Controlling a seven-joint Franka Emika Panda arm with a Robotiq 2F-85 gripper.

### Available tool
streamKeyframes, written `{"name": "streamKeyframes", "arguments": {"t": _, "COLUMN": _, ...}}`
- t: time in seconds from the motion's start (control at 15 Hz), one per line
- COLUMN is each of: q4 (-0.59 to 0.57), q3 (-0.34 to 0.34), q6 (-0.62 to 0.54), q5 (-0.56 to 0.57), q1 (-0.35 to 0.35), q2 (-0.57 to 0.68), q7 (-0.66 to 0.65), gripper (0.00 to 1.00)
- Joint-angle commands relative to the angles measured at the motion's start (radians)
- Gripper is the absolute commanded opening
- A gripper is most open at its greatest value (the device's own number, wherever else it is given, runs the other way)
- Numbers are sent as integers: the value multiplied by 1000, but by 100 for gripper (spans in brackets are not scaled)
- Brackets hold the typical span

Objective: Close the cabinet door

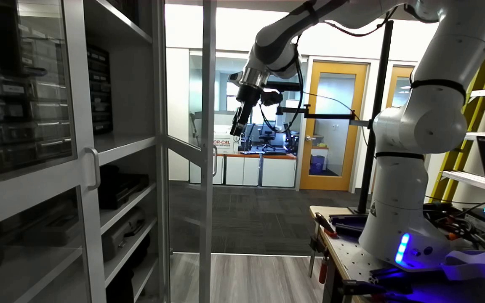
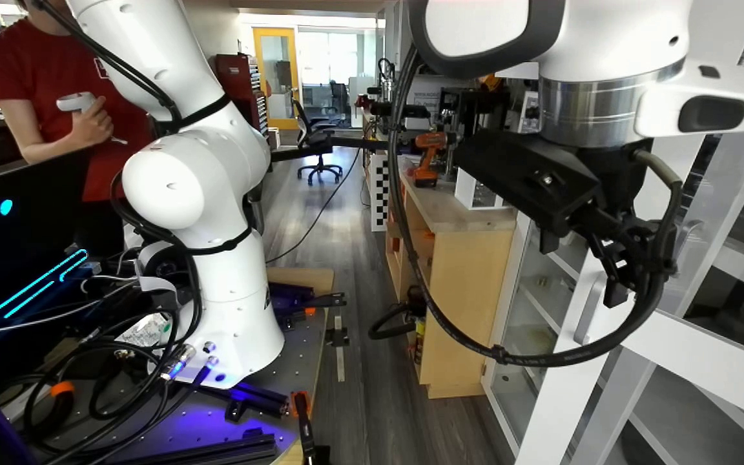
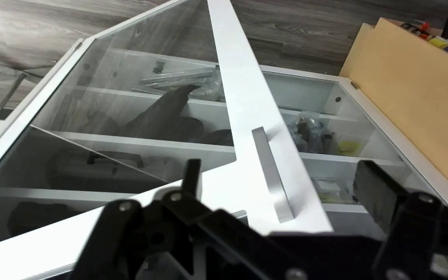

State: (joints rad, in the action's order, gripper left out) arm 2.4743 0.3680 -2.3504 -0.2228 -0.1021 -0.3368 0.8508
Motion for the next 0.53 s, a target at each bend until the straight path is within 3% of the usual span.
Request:
{"name": "streamKeyframes", "arguments": {"t": 0.0, "q4": 2, "q3": 15, "q6": -50, "q5": -63, "q1": 24, "q2": 24, "q7": 116, "gripper": 100}}
{"name": "streamKeyframes", "arguments": {"t": 0.47, "q4": -4, "q3": -5, "q6": -70, "q5": -130, "q1": 27, "q2": 66, "q7": 211, "gripper": 100}}
